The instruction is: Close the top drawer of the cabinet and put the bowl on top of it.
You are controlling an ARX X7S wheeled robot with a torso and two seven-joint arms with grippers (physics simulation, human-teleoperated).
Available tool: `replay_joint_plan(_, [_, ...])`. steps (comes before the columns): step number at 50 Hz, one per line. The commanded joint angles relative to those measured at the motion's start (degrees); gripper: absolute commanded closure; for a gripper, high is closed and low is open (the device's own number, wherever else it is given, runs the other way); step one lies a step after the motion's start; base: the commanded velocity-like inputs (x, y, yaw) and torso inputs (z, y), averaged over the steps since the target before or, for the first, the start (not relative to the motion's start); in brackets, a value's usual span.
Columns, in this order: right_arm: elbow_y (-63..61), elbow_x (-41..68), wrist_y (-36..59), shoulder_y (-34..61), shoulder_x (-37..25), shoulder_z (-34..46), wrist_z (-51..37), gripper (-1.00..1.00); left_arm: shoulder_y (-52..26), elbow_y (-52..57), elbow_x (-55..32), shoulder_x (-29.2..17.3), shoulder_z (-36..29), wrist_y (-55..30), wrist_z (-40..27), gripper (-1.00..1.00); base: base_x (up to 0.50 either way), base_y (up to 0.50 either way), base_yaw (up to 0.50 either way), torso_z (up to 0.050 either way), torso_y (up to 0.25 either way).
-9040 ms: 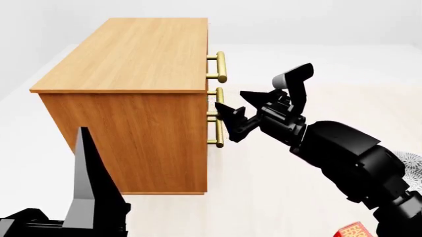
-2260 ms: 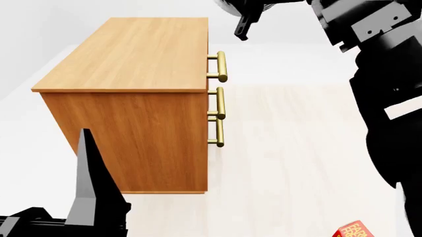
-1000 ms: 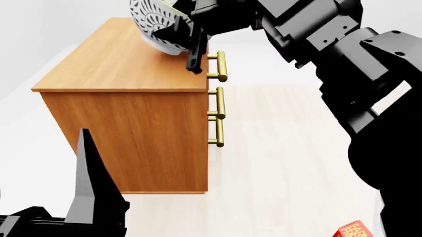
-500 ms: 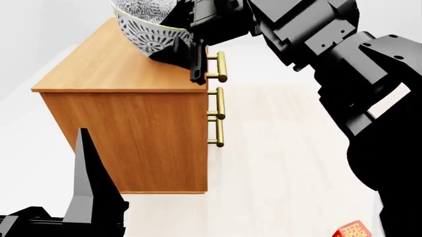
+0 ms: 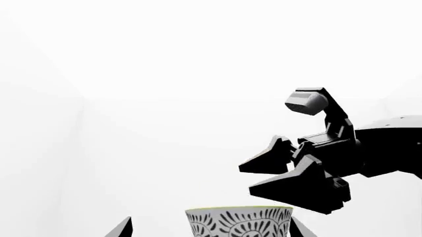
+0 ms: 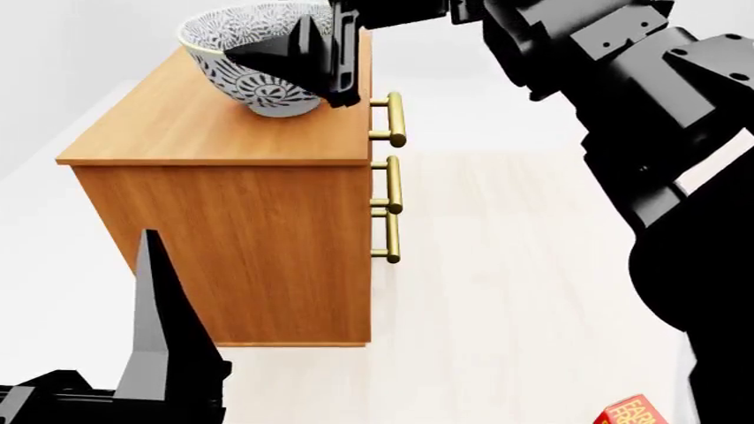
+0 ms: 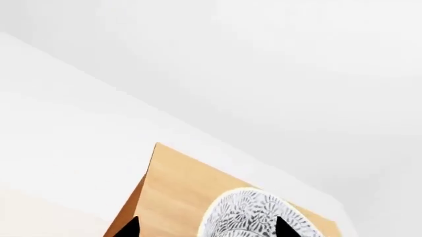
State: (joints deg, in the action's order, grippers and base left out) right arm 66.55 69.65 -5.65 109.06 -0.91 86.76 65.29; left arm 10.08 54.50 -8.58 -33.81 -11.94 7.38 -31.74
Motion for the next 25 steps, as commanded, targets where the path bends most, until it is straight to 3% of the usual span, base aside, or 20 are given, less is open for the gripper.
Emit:
replay_joint_plan(1, [5.05, 4.7, -4.33, 2.6, 0.91, -0.83, 1.07, -1.0, -0.17, -1.02, 1.23, 0.8, 0.61, -0.03, 0.87, -1.0, 0.0, 0.0, 0.0, 0.0, 0.0])
replay_joint_plan(7, [8.39, 5.93, -6.81, 4.17, 0.91, -2.29, 0.13, -1.0, -0.24, -0.93, 1.26, 0.73, 0.53, -0.17, 0.79, -1.0, 0.0, 0.0, 0.0, 0.0, 0.0])
replay_joint_plan(17, [8.42, -20.95, -6.07, 3.2, -2.49, -31.14, -6.34, -1.0, -0.43, -0.36, 1.41, 0.63, 0.35, -0.7, 0.66, -1.0, 0.0, 0.0, 0.0, 0.0, 0.0])
replay_joint_plan(21, [8.31, -25.48, -7.88, 3.45, -3.93, -35.75, -12.75, -1.0, -0.24, -0.03, 1.55, 0.47, 0.52, -0.65, 0.55, -1.0, 0.0, 0.0, 0.0, 0.0, 0.0])
replay_joint_plan(23, [-7.93, -25.59, -2.25, 0.0, -10.81, -34.96, -24.12, -1.0, -0.11, 0.31, 1.71, 0.37, 0.64, -0.71, 0.48, -1.0, 0.0, 0.0, 0.0, 0.0, 0.0])
replay_joint_plan(24, [-16.53, -26.02, 1.76, -3.06, -17.24, -33.97, -32.06, -1.0, -0.08, 0.61, 1.67, 0.3, 0.73, -0.86, 0.42, -1.0, 0.0, 0.0, 0.0, 0.0, 0.0])
replay_joint_plan(25, [-25.12, -25.69, 3.57, -3.89, -19.3, -33.92, -34.88, -1.0, -0.1, 0.72, 1.74, 0.28, 0.73, -0.96, 0.39, -1.0, 0.0, 0.0, 0.0, 0.0, 0.0])
